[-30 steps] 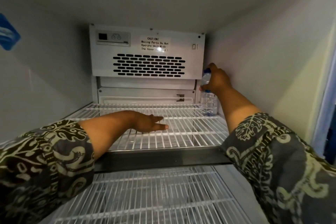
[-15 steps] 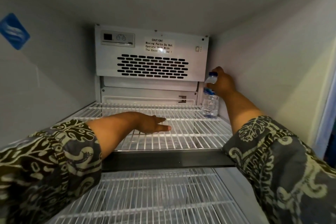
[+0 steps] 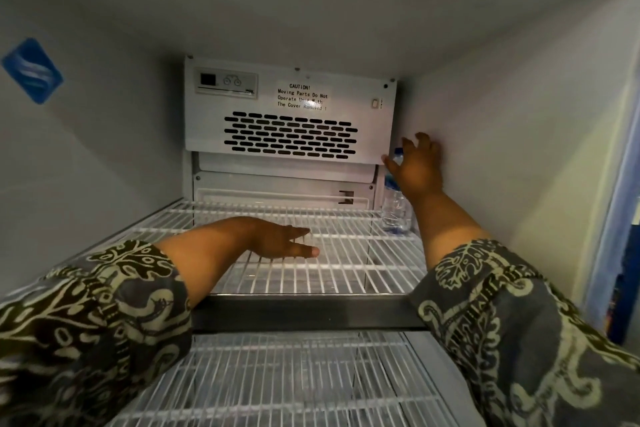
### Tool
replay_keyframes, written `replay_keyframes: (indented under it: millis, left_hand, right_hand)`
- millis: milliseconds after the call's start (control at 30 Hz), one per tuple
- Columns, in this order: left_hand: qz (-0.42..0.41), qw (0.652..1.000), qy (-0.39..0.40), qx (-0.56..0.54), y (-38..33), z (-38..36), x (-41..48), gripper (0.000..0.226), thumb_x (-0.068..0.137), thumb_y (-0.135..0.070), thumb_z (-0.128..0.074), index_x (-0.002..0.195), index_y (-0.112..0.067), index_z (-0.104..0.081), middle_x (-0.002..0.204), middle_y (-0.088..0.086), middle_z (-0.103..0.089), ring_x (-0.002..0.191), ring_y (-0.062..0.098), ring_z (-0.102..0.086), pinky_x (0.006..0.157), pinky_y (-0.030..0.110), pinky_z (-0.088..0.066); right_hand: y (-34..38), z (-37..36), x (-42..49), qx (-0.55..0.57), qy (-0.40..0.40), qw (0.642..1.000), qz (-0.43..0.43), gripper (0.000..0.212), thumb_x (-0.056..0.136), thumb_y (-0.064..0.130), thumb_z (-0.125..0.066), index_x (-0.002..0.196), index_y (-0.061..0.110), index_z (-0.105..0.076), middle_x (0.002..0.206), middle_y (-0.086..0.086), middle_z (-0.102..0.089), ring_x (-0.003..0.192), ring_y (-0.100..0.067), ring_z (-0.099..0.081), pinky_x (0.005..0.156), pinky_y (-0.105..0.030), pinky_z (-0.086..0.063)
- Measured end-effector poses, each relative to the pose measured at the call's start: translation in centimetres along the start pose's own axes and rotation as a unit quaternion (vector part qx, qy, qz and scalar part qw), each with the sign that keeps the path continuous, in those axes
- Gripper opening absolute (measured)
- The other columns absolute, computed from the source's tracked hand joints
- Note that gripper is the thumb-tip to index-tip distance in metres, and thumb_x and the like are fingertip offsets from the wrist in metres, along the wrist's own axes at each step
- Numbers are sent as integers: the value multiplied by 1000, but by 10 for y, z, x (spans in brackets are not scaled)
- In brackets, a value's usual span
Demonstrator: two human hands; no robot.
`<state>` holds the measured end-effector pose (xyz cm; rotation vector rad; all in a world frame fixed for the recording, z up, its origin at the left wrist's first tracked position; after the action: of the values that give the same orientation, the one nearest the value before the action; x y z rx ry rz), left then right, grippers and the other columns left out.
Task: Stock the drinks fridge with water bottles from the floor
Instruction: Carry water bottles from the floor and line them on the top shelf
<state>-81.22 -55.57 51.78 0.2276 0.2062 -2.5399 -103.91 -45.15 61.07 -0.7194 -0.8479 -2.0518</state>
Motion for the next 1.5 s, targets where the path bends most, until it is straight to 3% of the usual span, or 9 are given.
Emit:
replay_keyframes:
  millis: [100,233,400,533,633,767,1167,1333,1500]
  left_hand:
    - [-6,998,-70,-2,4,17,-16,70,92,-61,-29,150,-33,-3,160,1,-5,147,26,-9,118,49,-7]
    - [19,991,-136,5,15,35,-59,61,97,-51,-29,150,-33,-6,159,3,-10,146,26,-13,118,47,-9]
    - [26,978,-205,-10,18,23,-133,56,98,-46,-29,150,-26,-17,157,5,-21,143,26,-23,116,40,-18]
    - [57,958,-279,39,19,-17,-203,57,98,-51,-25,149,-25,-22,157,2,-20,144,19,-21,117,40,-15]
    - [90,938,-328,68,22,-61,-277,85,78,-68,-3,148,-25,-27,157,0,-22,145,17,-21,116,37,-16]
    - [154,939,-300,67,34,-142,-384,92,70,-66,5,147,-27,-26,157,-2,-20,146,16,-17,116,39,-14]
    - [426,861,-247,-127,46,-375,-674,75,83,-67,-16,147,-30,-24,158,-4,-16,147,14,-9,118,36,-7]
    - [561,761,-253,-205,45,-466,-775,86,75,-73,-14,147,-28,-26,157,-2,-20,146,17,-17,117,39,-13]
    - [646,673,-231,-275,40,-547,-815,70,87,-63,-28,148,-30,-20,158,-2,-16,146,16,-15,119,39,-16]
  right_hand:
    - [23,11,-7,0,-29,998,48,57,95,37,-48,142,7,-35,153,-14,-22,139,-34,-18,107,-40,-30]
    - [66,21,-35,13,63,987,147,62,95,38,-48,146,12,-27,153,-13,-25,143,-30,-15,115,-44,-24]
    - [116,46,-99,84,111,977,161,61,95,43,-45,146,13,-29,155,-10,-24,146,-27,-9,118,-41,-17]
    - [155,66,-175,147,58,967,201,55,96,43,-44,141,12,-38,150,-9,-35,145,-26,-15,116,-42,-21]
    - [182,71,-252,215,53,940,261,53,95,43,-44,137,11,-45,147,-11,-39,145,-28,-18,116,-48,-23]
    - [218,70,-363,266,106,907,310,61,90,49,-34,135,11,-49,145,-12,-44,143,-31,-23,113,-47,-23]
    - [331,80,-693,333,364,759,425,68,87,55,-25,138,16,-45,148,-9,-39,145,-28,-18,114,-51,-15]
    - [378,78,-822,323,480,648,496,71,84,58,-23,140,20,-41,150,-5,-36,146,-23,-14,116,-49,-12]
    - [404,50,-918,308,602,545,496,56,93,37,-53,143,20,-34,152,-2,-29,146,-18,-10,117,-36,-16]
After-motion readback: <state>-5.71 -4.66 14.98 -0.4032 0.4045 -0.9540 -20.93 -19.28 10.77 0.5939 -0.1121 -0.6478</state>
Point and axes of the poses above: each hand's wrist, its own x-axis towards the middle knuckle, its own z-axis out of the back of the hand, y = z × x, the point moved 4 cm from there along x, towards the middle knuckle
